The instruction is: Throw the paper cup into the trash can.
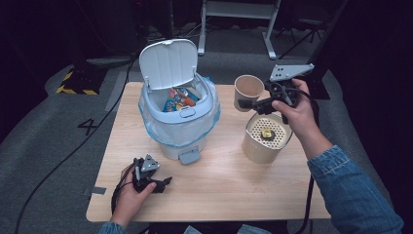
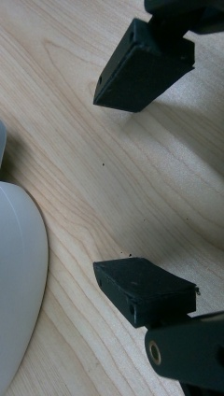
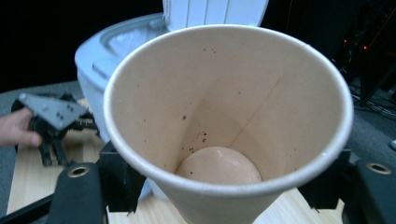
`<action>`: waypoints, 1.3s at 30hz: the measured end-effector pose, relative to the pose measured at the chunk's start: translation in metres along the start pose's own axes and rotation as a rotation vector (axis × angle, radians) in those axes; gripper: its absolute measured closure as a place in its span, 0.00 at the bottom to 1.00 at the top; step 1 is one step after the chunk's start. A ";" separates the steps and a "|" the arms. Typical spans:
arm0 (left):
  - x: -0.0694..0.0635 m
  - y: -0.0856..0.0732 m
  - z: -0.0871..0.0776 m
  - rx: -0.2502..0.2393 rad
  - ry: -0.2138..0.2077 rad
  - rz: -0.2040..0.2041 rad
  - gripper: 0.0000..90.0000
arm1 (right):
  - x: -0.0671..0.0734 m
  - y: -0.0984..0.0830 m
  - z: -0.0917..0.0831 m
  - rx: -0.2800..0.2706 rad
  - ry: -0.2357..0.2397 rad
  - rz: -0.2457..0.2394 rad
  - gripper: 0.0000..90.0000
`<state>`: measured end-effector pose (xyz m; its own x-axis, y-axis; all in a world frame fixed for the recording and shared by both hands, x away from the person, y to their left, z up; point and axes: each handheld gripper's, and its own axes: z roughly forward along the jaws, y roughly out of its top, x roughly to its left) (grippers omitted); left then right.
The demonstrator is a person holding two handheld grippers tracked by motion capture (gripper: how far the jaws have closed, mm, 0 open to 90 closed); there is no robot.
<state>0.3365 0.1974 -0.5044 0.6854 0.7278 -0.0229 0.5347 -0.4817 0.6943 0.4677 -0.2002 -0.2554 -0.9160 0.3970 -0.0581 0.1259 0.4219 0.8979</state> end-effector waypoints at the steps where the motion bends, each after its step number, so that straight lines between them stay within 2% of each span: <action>1: 0.000 0.000 0.000 0.000 0.000 0.000 0.20 | 0.000 0.000 0.000 0.000 0.000 0.000 0.33; 2: 0.000 0.000 0.000 -0.001 -0.002 -0.001 0.20 | -0.002 0.008 0.007 -0.009 0.003 0.008 0.33; 15: 0.002 0.001 0.001 0.001 -0.016 0.012 0.19 | -0.005 0.040 0.043 -0.065 -0.012 0.029 0.33; 23: 0.004 0.002 0.001 0.000 -0.023 0.025 0.19 | -0.003 0.055 0.068 -0.098 0.018 0.043 0.33; 39: 0.004 0.002 0.002 -0.001 -0.026 0.025 0.19 | 0.014 0.069 0.125 -0.063 0.046 0.040 0.33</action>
<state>0.3410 0.1988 -0.5044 0.7112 0.7025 -0.0245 0.5170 -0.4991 0.6954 0.5112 -0.0637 -0.2493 -0.9276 0.3736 -0.0031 0.1396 0.3543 0.9247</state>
